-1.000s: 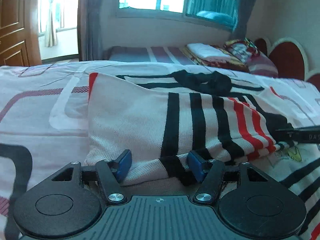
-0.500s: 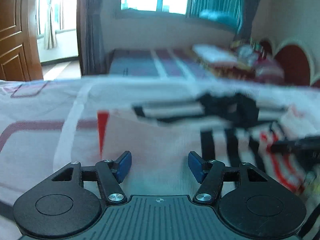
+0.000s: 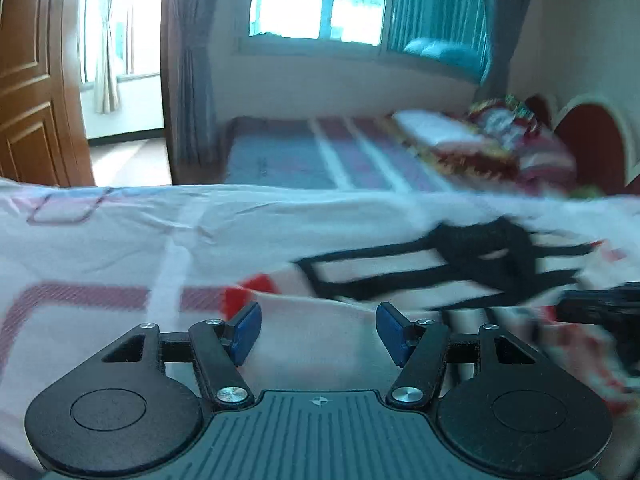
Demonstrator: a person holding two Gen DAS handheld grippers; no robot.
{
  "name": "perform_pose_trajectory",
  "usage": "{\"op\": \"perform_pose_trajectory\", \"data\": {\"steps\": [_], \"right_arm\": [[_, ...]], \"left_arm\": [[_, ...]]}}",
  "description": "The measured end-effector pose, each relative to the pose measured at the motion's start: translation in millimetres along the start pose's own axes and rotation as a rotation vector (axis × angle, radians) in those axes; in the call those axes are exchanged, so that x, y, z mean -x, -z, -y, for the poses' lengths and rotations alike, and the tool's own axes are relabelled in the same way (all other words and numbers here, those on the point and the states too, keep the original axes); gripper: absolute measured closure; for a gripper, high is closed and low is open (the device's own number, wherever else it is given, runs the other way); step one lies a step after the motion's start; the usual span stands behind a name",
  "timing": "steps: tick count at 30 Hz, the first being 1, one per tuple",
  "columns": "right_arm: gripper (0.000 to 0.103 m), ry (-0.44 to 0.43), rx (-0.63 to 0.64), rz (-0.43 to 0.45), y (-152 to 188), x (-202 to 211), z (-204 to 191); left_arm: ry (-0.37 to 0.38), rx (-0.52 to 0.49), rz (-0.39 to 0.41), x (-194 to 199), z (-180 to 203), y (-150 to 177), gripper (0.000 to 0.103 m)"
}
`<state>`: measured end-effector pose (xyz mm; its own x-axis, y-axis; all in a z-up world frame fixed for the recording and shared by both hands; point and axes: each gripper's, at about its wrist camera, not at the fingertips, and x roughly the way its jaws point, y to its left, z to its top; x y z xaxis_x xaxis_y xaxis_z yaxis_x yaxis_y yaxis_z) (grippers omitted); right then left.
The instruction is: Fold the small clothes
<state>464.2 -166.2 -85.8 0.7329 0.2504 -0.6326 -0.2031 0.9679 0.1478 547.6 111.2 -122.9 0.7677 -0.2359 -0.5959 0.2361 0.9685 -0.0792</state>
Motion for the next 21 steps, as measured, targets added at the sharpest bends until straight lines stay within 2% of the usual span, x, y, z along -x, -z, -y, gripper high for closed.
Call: {"op": "perform_pose_trajectory", "data": {"steps": [1,4,6,7,8,10,13,15,16,17,18,21], "right_arm": [[0.077,-0.007,-0.004,0.020,1,7,-1],[0.076,-0.034,-0.007,-0.005,7,8,-10],[0.079,-0.042,0.034,-0.038,17,3,-18],[0.080,-0.026,0.070,-0.043,22,2,-21],[0.082,-0.002,0.106,-0.037,27,4,-20],[0.082,0.085,0.123,-0.009,35,15,-4],[0.087,0.142,0.031,0.008,43,36,35],[0.087,0.151,-0.004,0.002,43,43,43],[0.087,0.151,-0.028,0.003,41,47,43],[0.078,0.154,-0.039,0.014,40,52,41],[0.075,0.147,-0.037,0.034,39,59,38],[0.077,0.104,-0.026,0.040,44,69,32]], "left_arm": [[0.006,-0.028,0.009,8,15,7,0.040],[0.017,-0.071,0.004,16,53,24,0.040],[-0.025,-0.138,-0.019,10,71,38,0.040],[-0.046,-0.158,-0.026,8,72,46,0.040],[-0.044,-0.158,-0.002,14,68,53,0.037],[-0.081,-0.160,0.005,22,58,59,0.022],[-0.101,-0.136,-0.004,32,45,59,0.021],[-0.127,-0.134,-0.001,38,48,53,0.021],[-0.111,-0.127,0.017,43,52,50,0.021],[-0.081,-0.116,0.033,48,58,48,0.021],[-0.057,-0.118,0.044,53,65,47,0.021],[-0.018,-0.181,0.042,58,93,52,0.021]]}}
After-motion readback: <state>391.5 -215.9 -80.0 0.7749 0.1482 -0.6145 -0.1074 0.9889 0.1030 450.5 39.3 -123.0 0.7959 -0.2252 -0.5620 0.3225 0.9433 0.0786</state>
